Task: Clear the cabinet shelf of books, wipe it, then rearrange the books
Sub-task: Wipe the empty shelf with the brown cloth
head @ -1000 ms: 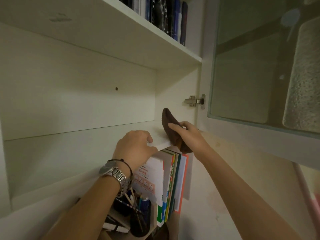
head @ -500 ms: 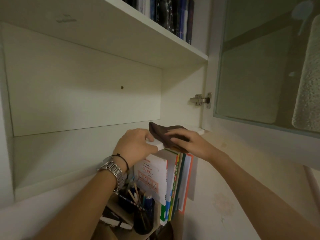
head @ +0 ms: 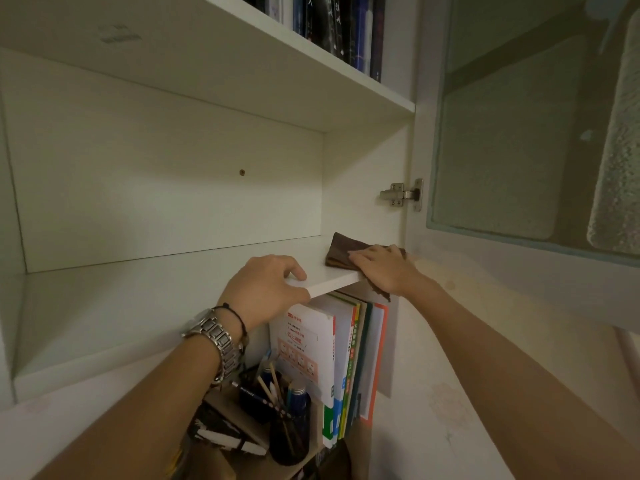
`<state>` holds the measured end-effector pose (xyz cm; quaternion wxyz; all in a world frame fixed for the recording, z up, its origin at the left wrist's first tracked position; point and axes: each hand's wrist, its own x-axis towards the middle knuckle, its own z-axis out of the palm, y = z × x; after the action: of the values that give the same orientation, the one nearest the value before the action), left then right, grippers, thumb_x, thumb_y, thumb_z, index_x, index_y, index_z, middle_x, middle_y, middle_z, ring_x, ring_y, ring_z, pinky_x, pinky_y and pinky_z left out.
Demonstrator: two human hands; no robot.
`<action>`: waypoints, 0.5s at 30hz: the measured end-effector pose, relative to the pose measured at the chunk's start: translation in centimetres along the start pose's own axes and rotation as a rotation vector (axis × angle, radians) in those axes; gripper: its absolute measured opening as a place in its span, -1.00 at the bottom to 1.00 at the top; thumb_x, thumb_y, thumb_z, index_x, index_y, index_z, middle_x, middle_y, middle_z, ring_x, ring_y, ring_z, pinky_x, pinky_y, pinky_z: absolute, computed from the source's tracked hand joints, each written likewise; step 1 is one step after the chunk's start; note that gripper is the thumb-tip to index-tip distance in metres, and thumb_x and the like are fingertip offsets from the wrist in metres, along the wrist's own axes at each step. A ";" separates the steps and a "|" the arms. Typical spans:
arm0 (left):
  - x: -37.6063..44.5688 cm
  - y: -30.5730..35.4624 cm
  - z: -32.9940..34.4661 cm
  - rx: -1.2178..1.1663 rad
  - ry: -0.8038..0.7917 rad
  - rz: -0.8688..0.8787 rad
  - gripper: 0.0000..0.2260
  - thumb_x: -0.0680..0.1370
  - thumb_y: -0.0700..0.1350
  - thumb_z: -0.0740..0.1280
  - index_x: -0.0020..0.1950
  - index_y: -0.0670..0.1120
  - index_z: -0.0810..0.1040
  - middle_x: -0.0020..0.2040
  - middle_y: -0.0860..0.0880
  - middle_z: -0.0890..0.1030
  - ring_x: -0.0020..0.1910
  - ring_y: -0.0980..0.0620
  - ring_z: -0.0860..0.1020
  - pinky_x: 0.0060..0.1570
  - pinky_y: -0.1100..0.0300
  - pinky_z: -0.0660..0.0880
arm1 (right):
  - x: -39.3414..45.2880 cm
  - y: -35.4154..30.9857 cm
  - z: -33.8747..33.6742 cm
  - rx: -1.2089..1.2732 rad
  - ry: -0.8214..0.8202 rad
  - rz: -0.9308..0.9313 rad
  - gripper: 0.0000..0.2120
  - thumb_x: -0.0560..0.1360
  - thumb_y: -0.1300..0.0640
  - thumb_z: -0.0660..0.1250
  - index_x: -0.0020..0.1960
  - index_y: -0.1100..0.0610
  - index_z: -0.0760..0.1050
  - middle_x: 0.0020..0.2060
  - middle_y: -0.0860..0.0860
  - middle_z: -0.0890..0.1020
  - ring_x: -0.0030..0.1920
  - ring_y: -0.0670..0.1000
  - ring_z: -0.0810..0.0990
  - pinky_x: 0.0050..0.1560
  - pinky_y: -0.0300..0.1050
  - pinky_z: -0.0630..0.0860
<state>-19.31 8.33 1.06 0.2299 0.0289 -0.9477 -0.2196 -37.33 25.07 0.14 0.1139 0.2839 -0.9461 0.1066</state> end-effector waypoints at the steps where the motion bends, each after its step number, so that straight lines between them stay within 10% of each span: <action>1: 0.0 0.0 0.0 0.005 -0.003 0.001 -0.72 0.46 -0.01 0.40 0.17 0.05 0.56 0.13 0.02 0.52 0.06 0.04 0.48 0.05 0.13 0.48 | 0.4 0.1 -0.2 0.010 -0.017 -0.002 -0.26 0.35 -0.27 -0.37 0.42 -0.24 0.25 0.46 -0.04 0.33 0.39 0.17 0.27 0.35 0.27 0.17; 6: -0.2 0.0 0.0 0.039 -0.008 0.011 -0.74 0.51 -0.01 0.36 0.19 0.07 0.54 0.12 0.03 0.53 0.01 0.05 0.49 -0.06 0.20 0.44 | -0.5 1.6 -0.9 0.327 0.129 -0.083 -0.73 0.63 -0.01 0.12 0.30 -0.11 0.41 0.24 -0.10 0.53 0.18 0.00 0.49 0.33 0.07 0.23; 9: -0.3 0.1 0.2 0.120 -0.004 0.025 -0.74 0.54 0.04 0.30 0.23 0.11 0.49 0.15 0.06 0.51 -0.01 0.11 0.45 -0.12 0.21 0.39 | -0.4 2.0 -0.5 0.363 0.080 -0.105 -0.71 0.64 -0.03 0.12 0.30 -0.07 0.46 0.25 -0.04 0.52 0.00 -0.06 0.49 0.15 -0.03 0.44; 15: 0.0 0.2 0.0 0.205 -0.004 0.021 -0.73 0.53 0.09 0.31 0.23 0.16 0.49 0.20 0.10 0.53 0.05 0.10 0.47 -0.12 0.24 0.33 | 2.8 2.1 -0.7 0.048 0.018 0.002 -0.57 0.58 -0.27 0.01 0.40 -0.24 0.34 0.40 -0.01 0.40 0.31 0.20 0.41 0.35 0.13 0.27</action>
<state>-19.32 8.45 1.18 0.2262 0.0421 -0.9658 -0.1191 -40.67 25.48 1.27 0.1156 0.2847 -0.9424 0.1322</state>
